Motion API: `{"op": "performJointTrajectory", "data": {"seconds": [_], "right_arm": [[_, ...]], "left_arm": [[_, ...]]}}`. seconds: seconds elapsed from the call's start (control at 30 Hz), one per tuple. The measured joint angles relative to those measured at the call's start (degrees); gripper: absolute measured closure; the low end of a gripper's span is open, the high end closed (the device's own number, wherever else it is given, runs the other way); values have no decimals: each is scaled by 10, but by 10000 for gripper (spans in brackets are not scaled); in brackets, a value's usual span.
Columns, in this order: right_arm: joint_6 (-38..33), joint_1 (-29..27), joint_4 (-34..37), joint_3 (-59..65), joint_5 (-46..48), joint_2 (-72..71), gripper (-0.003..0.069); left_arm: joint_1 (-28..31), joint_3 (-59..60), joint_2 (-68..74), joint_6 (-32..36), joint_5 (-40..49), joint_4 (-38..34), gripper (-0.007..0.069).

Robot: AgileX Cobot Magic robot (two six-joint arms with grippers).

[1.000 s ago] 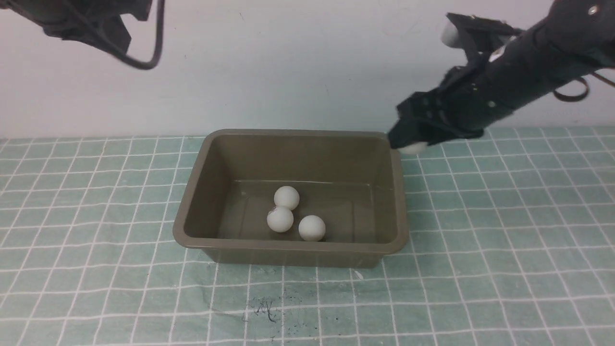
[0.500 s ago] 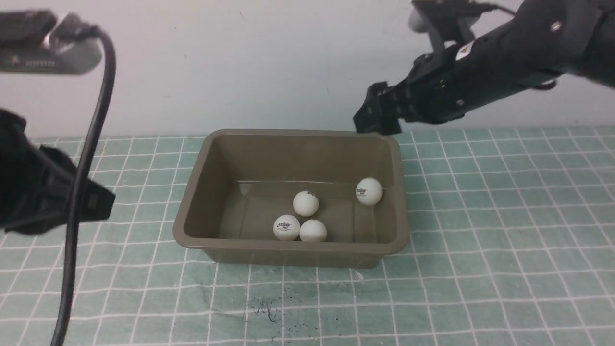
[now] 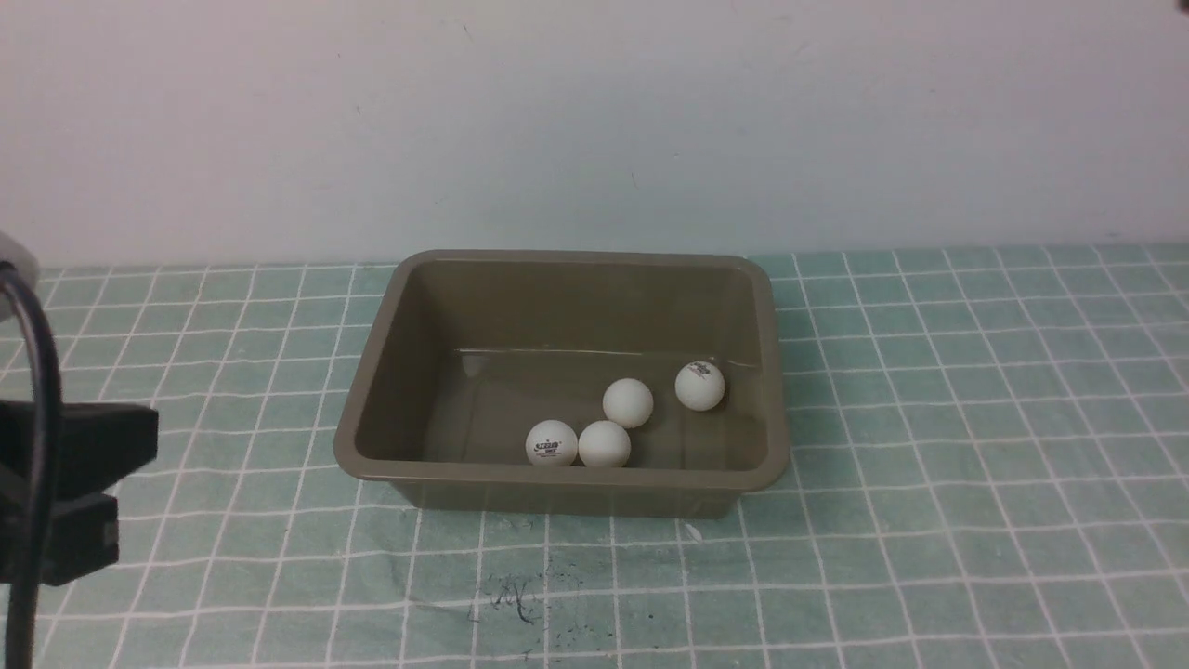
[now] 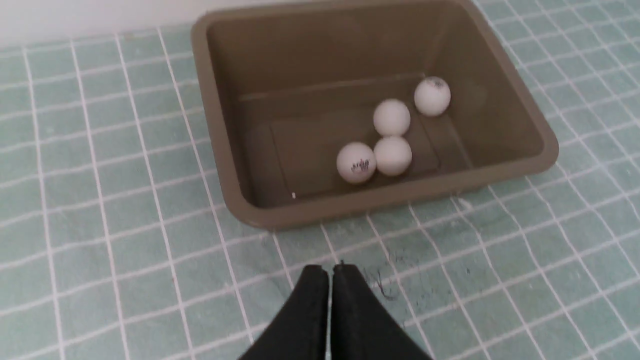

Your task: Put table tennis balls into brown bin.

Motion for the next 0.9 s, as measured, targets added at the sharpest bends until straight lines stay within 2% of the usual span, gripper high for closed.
{"op": "performJointTrajectory", "data": {"seconds": [0.2, 0.37, 0.5, 0.7, 0.9], "right_arm": [[60, 0, -64, 276, -248, -229, 672], [74, 0, -102, 454, -427, -350, 673], [95, 0, -98, 503, -470, -397, 673], [102, 0, -96, 506, -470, -416, 673], [102, 0, -100, 506, -470, -416, 673]], "left_arm": [[0, 20, -13, 2, -49, -3, 629], [0, 32, -13, 17, -53, 1, 629], [0, 32, -15, 38, -52, -1, 629], [0, 58, -65, 42, -51, -6, 629], [0, 135, -211, 43, -116, -4, 629]]}}
